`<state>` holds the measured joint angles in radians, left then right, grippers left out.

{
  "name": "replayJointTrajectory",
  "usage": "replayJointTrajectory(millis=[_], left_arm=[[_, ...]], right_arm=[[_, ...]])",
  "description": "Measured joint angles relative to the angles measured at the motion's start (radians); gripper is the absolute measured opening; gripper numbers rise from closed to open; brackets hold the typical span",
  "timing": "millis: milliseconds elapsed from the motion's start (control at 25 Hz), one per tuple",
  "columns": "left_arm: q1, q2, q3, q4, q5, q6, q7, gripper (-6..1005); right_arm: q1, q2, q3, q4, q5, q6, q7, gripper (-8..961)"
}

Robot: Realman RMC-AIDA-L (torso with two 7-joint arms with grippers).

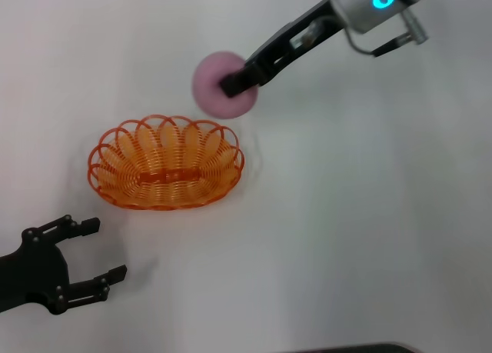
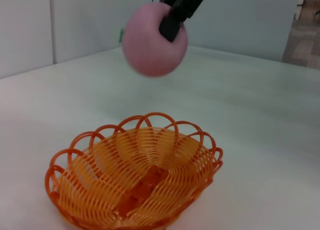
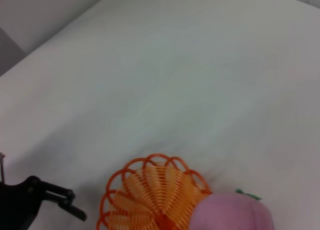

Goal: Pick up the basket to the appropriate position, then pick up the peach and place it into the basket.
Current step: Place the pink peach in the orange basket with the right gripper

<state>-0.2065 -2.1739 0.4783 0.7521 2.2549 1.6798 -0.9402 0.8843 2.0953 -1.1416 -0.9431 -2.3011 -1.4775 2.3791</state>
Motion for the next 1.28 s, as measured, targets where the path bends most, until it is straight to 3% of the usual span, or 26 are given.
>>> replayJointTrajectory(millis=[400, 960, 1280], left_arm=[[-0.001, 0.000, 0.000, -0.003, -0.002, 0.000, -0.006, 842], [-0.002, 0.000, -0.001, 0.003, -0.009, 0.009, -0.021, 842], [-0.002, 0.000, -0.001, 0.002, -0.009, 0.009, -0.021, 841]], right_arm=[[0.064, 0.003, -0.144, 0.181, 0.089, 0.149, -0.075, 198], [0.075, 0.005, -0.265, 0.213, 0.140, 0.193, -0.088, 200], [0.064, 0.005, -0.266, 0.216, 0.142, 0.212, -0.095, 570]])
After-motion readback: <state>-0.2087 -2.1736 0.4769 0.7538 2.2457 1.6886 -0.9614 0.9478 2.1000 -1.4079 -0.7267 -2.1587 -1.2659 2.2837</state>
